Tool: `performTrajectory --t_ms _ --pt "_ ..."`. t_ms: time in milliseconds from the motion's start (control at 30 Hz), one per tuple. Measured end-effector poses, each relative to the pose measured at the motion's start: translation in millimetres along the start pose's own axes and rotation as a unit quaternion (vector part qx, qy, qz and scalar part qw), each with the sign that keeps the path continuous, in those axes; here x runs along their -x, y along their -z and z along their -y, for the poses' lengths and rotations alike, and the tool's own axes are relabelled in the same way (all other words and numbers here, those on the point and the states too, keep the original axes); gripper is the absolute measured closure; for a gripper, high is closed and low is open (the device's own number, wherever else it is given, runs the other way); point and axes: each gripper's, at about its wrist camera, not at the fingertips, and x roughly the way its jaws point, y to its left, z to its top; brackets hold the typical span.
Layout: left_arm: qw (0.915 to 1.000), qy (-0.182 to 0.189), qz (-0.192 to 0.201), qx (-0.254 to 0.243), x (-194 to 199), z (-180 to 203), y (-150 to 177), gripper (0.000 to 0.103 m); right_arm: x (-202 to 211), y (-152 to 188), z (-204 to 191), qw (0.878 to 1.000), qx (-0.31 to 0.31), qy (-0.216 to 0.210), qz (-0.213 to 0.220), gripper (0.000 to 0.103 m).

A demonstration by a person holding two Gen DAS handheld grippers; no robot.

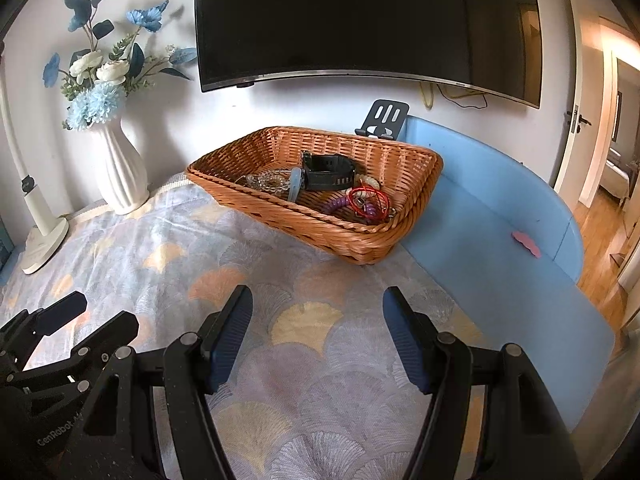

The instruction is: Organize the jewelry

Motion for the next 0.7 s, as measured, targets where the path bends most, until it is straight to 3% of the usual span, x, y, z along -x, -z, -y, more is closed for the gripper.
performTrajectory --t_ms 700 --pt "1.0000 -0.002 -0.002 -0.002 -1.3 0.5 0.9 0.027 -1.1 -0.1 -0.6 1.000 0.003 -0.007 -0.007 0.033"
